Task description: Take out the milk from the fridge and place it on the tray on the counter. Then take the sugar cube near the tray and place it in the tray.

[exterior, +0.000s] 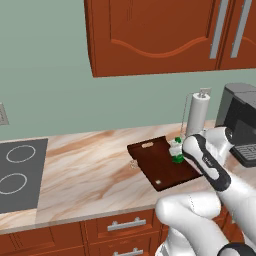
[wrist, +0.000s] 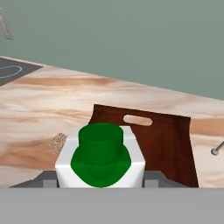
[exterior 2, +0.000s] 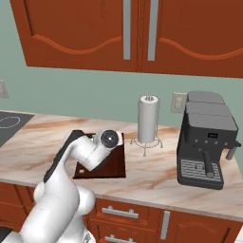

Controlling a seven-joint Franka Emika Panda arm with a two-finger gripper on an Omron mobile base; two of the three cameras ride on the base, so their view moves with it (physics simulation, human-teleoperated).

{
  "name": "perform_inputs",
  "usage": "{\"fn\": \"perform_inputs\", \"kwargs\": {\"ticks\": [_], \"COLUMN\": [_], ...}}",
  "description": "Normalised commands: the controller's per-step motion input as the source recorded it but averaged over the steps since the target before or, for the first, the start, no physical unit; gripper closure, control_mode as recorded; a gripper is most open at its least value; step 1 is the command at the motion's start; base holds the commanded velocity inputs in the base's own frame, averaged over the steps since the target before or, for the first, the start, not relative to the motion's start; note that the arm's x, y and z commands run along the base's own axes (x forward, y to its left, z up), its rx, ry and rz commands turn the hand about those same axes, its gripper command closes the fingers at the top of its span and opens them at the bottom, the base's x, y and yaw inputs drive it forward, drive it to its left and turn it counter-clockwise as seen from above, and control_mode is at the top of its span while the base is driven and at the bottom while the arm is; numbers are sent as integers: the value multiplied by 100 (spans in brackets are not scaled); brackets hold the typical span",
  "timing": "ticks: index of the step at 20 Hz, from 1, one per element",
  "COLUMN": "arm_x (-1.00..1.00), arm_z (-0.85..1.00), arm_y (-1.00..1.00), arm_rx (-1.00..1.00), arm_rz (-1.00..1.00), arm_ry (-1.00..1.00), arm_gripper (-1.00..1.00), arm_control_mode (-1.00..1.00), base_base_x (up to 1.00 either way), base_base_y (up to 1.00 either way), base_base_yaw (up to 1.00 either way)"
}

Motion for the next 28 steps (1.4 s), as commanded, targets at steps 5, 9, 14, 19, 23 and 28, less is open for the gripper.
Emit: {"fn": "perform_inputs", "kwargs": {"ticks": [5, 9, 14, 19, 23, 28], "arm_x": [42, 35, 23, 6, 9, 12], "arm_z": [-28, -24, -26, -23, -20, -1], "arm_y": [-18, -9, 0, -3, 0, 0], "arm_rx": [8, 6, 1, 0, 0, 0], "arm_rz": [23, 23, 12, 5, 1, 0], "arm_ry": [-1, 0, -7, -21, -5, 0], "arm_gripper": [100, 100, 100, 100, 100, 100], "arm_control_mode": [-100, -100, -100, -100, -100, -100], "base_base_x": [0, 0, 0, 0, 0, 0], "base_base_y": [0, 0, 0, 0, 0, 0], "base_base_yaw": [0, 0, 0, 0, 0, 0]}}
